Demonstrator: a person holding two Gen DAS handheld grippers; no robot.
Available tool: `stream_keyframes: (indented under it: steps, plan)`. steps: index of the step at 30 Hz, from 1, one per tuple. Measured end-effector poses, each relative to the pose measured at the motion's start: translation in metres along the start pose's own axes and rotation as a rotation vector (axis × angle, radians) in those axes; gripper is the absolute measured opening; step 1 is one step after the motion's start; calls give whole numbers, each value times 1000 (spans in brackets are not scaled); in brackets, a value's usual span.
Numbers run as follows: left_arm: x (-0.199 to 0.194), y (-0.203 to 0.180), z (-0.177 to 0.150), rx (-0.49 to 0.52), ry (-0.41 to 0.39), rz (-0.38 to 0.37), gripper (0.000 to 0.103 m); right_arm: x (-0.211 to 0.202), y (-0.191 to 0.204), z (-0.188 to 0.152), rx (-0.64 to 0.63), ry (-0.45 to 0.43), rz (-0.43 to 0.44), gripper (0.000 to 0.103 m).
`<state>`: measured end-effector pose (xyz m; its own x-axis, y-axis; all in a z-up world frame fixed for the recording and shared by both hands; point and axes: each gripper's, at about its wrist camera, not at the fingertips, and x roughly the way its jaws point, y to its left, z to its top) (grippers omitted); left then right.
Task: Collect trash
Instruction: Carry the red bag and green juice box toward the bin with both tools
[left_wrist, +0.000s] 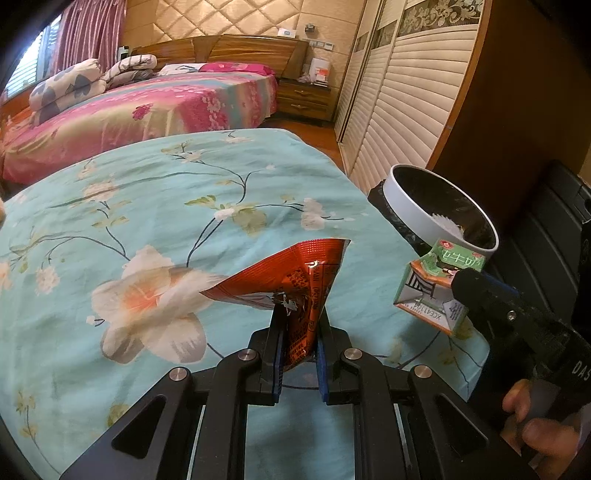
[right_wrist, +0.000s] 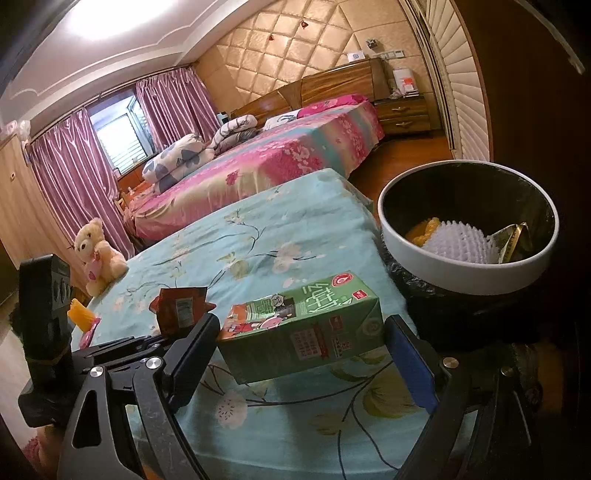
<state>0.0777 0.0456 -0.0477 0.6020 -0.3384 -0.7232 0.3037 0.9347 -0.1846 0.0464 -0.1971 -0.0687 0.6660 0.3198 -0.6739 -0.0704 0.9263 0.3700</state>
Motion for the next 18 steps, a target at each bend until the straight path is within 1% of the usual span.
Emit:
stream_keyframes:
  steps: [18]
  plan:
    - [8, -20, 8, 20, 6, -8, 13, -14, -12, 6, 18, -27, -1, 91]
